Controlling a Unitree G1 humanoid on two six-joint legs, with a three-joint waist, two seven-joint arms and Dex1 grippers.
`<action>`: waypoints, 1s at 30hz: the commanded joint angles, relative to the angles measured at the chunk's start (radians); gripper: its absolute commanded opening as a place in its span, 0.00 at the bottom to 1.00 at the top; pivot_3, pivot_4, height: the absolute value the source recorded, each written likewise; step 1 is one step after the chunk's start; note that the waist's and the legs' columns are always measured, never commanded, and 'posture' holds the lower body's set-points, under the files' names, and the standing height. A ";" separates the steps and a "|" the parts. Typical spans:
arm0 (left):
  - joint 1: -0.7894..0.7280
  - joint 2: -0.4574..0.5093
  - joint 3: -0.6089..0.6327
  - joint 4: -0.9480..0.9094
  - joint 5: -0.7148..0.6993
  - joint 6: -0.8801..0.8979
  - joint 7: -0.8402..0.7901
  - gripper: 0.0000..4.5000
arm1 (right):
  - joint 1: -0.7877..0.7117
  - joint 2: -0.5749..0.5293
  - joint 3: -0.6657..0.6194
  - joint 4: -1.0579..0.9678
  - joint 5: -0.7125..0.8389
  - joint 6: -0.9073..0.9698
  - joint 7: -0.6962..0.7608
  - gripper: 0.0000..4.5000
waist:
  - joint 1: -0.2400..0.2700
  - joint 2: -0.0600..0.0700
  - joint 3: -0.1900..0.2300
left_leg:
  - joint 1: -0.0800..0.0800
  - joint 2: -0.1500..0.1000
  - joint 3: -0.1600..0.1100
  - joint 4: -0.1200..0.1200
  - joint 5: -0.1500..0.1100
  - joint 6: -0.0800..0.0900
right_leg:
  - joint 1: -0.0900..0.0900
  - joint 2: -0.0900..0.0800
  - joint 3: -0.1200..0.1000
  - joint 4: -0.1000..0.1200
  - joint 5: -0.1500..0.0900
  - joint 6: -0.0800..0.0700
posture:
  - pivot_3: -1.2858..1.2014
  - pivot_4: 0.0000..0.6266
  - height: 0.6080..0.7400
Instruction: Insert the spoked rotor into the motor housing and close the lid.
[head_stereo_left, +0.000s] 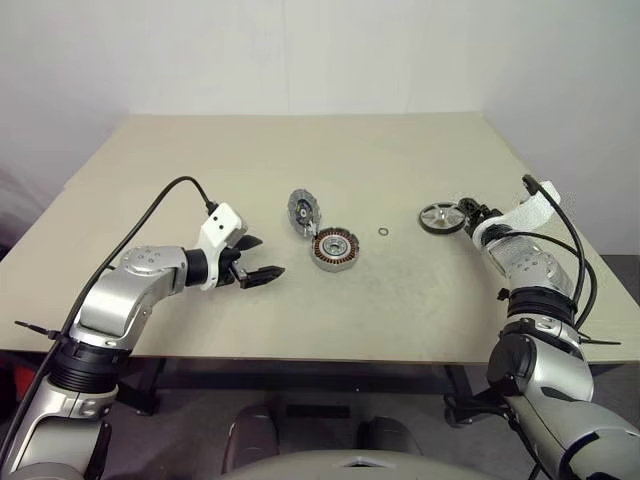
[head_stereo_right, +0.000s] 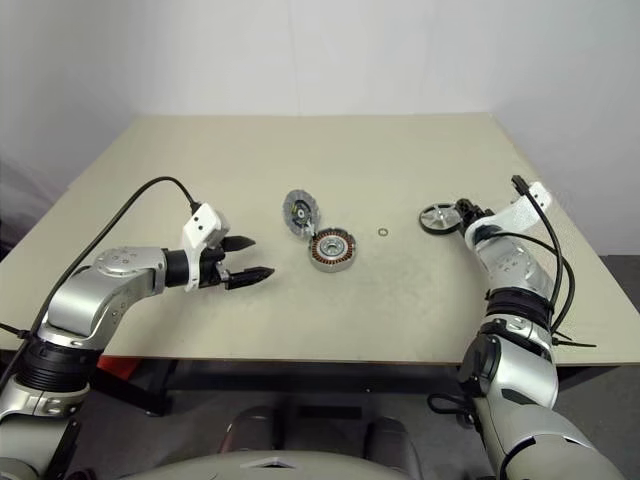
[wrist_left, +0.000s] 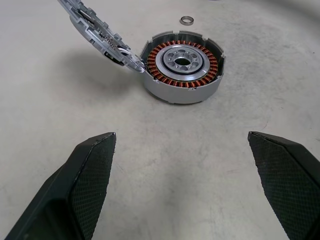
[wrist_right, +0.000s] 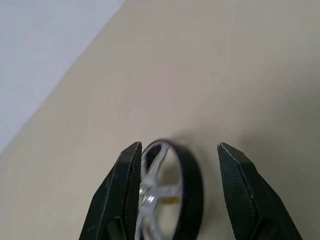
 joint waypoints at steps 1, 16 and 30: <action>-0.021 0.006 0.004 -0.013 -0.002 -0.016 -0.005 1.00 | -0.008 -0.001 0.045 -0.101 -0.026 -0.092 0.047 0.60 | 0.000 0.000 0.000 | 0.000 0.000 0.000 0.000 0.000 0.000 | 0.000 0.000 0.000 0.000 0.000 0.000 | 0.52 0.00 1.00; -0.029 -0.007 -0.007 -0.002 0.010 -0.035 0.004 1.00 | 0.143 -0.010 0.441 -0.380 -0.161 -0.013 0.389 0.60 | 0.002 0.000 0.000 | -0.001 0.002 0.000 0.000 0.000 0.000 | 0.000 0.003 0.001 -0.002 0.000 0.000 | 0.52 0.00 1.00; -0.023 -0.007 -0.002 -0.001 0.018 -0.043 0.013 1.00 | 0.112 -0.053 0.569 -0.230 -0.348 -0.123 0.495 0.60 | -0.001 0.000 0.000 | -0.001 0.003 0.000 -0.001 0.000 0.001 | 0.000 0.004 0.001 -0.002 0.000 -0.001 | 0.52 0.00 1.00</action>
